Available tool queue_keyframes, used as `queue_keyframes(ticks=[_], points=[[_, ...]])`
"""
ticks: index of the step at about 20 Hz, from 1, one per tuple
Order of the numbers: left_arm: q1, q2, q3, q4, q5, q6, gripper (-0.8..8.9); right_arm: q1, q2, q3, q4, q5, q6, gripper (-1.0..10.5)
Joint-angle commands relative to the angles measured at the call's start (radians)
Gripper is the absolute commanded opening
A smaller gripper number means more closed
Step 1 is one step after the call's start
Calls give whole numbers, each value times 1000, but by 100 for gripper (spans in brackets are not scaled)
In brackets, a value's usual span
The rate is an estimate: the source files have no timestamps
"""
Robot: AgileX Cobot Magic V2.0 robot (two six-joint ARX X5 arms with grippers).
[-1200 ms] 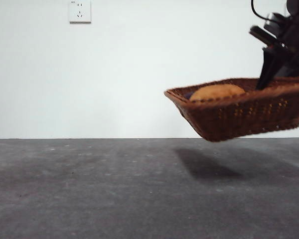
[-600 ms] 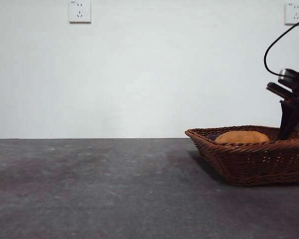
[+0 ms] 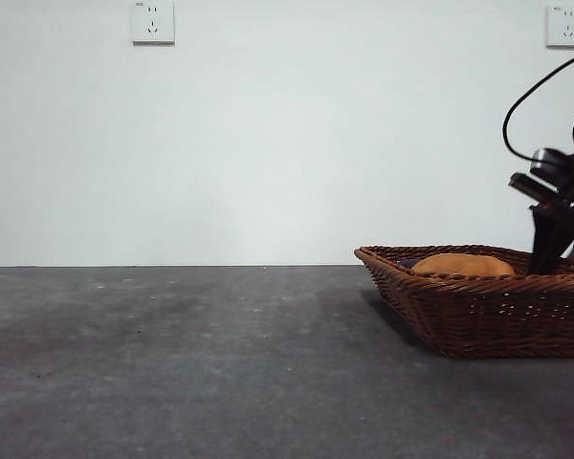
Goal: Help me put the vegetables on the table into the basket
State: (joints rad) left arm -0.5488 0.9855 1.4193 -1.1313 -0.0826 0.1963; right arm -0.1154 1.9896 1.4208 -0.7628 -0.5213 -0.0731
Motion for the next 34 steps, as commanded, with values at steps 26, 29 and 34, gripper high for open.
queue_keyframes(ticks=[26,29,34], points=[[3,-1,-4,41,4,14,-8,176,-1052,-1,-613,-47,-24,-1],[3,-4,-4,42,0,14,-8,176,-1054,-1,-613,-47,-26,0],[3,-3,-4,43,0,14,-4,175,-1012,-1,-613,-47,-24,0]])
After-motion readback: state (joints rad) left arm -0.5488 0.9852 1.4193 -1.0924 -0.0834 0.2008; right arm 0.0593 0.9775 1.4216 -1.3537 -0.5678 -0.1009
